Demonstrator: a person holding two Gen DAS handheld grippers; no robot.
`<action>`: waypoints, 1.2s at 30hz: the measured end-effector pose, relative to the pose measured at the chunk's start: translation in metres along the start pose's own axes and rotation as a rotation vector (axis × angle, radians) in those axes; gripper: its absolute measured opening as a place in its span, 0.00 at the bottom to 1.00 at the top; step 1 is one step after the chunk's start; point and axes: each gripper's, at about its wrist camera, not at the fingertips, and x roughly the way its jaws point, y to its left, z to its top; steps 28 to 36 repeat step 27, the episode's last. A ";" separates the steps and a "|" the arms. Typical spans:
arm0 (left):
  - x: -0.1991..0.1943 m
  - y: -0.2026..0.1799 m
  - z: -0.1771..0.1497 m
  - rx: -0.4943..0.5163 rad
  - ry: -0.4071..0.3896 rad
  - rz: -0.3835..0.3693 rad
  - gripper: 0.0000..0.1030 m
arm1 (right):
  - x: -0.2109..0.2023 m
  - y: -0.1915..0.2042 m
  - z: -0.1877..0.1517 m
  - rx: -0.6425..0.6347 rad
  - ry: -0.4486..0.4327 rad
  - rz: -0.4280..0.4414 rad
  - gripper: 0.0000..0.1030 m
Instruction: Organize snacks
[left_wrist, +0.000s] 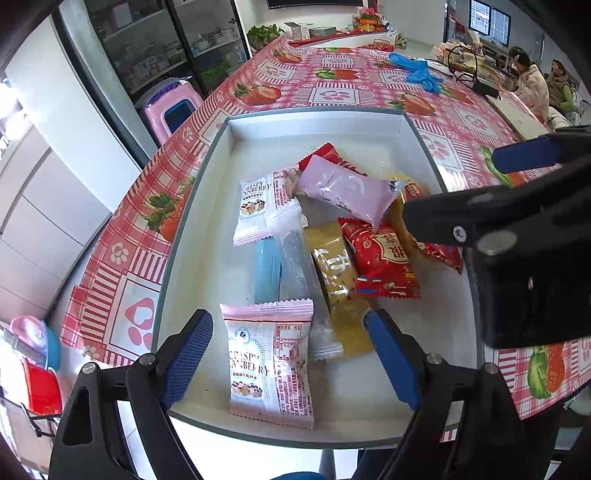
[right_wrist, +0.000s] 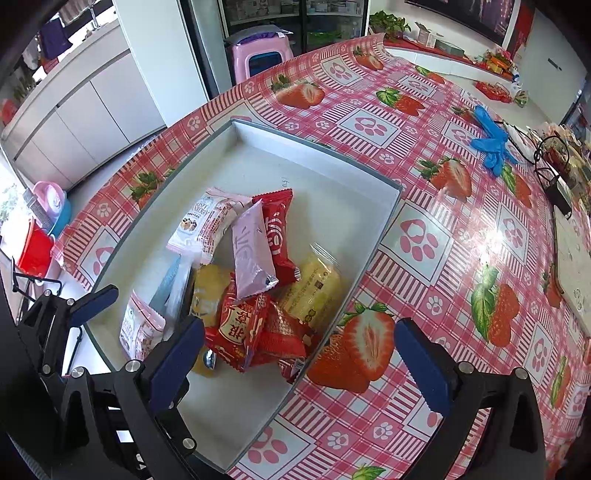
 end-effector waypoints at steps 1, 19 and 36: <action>-0.001 0.000 -0.001 0.000 -0.001 0.001 0.86 | 0.000 0.000 -0.001 -0.005 0.001 -0.004 1.00; -0.004 -0.009 -0.003 0.020 -0.009 0.007 0.86 | 0.001 0.004 -0.004 -0.050 0.003 -0.030 1.00; -0.010 -0.013 -0.005 0.049 -0.058 0.028 0.86 | 0.001 0.005 -0.006 -0.056 0.001 -0.034 1.00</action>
